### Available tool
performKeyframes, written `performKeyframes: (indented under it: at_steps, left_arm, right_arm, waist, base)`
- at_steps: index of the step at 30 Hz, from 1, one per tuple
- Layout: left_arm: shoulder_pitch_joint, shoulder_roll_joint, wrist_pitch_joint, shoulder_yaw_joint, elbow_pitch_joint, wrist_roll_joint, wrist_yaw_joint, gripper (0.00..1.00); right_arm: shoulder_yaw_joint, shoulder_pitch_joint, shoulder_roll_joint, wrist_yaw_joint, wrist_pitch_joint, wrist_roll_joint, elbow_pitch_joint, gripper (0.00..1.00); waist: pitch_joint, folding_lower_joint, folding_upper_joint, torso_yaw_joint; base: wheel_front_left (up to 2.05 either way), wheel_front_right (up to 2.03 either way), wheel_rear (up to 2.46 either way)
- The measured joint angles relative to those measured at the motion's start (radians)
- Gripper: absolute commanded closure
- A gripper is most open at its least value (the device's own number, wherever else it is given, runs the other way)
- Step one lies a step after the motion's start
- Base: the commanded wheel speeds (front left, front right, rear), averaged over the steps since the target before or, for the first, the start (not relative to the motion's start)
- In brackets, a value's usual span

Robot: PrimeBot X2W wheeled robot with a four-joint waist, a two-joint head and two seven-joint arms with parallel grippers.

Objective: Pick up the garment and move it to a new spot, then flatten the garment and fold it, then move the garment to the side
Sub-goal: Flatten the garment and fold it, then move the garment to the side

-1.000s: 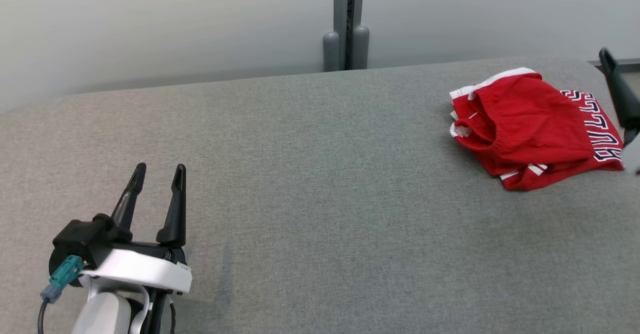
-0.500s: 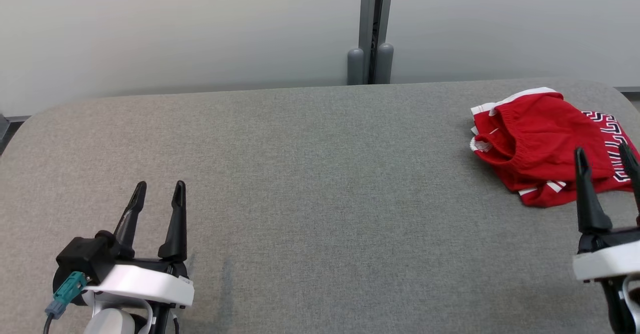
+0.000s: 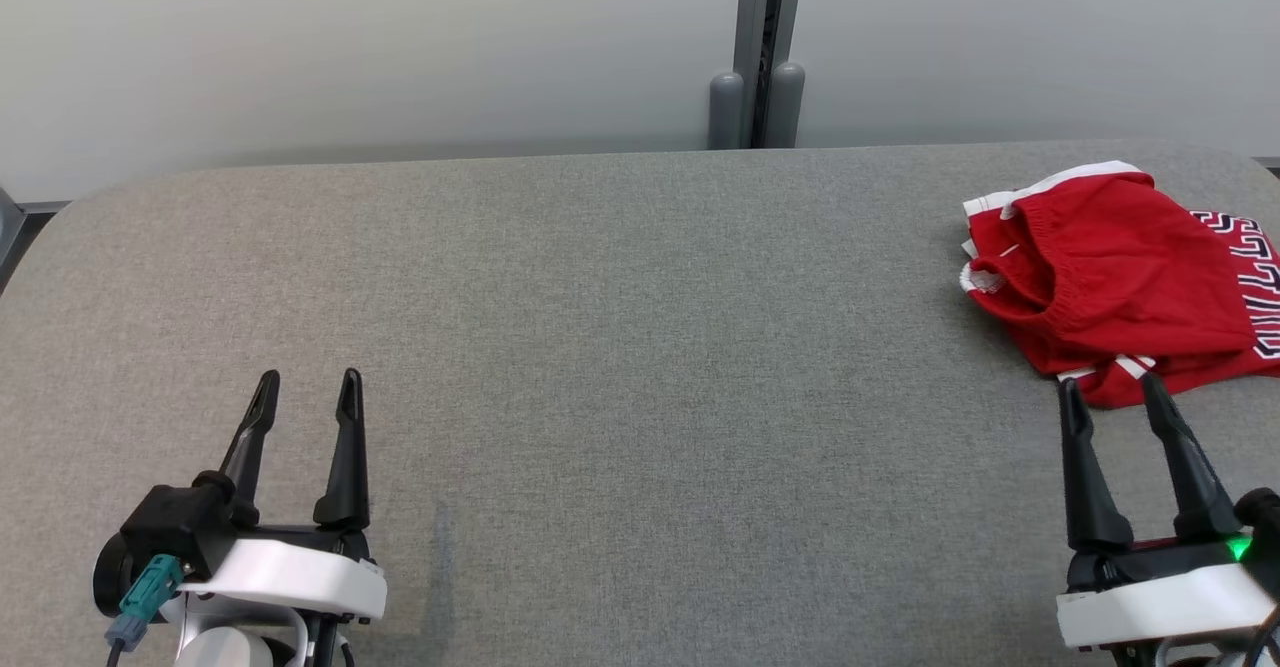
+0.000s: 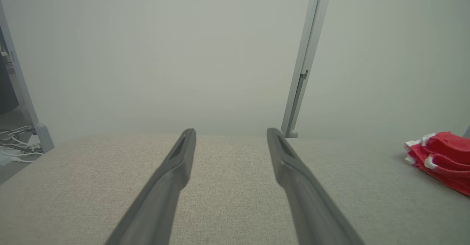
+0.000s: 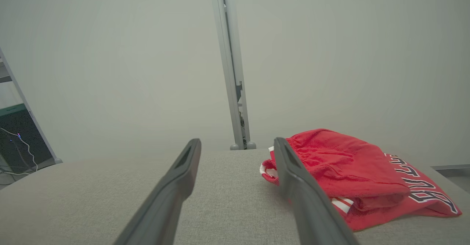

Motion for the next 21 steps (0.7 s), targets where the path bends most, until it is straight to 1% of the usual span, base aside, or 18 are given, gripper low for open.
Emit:
performKeyframes:
  at_steps: [5, 21]
  left_arm:
    - [0.001, -0.015, 0.0, 0.005, 0.015, 0.016, -0.002, 0.0]
    - [-0.004, -0.024, 0.0, 0.004, 0.043, 0.022, -0.016, 0.0]
  right_arm:
    - [0.033, -0.004, 0.001, 0.0, 0.0, -0.006, 0.004, 0.0]
    - [0.024, -0.017, 0.007, 0.0, 0.0, -0.027, 0.007, 0.0]
  waist:
    - [0.003, 0.0, 0.0, 0.002]
    - [-0.003, 0.0, 0.0, 0.0]
  base:
    - [0.0, 0.0, 0.0]
    - [0.0, 0.0, 0.0]
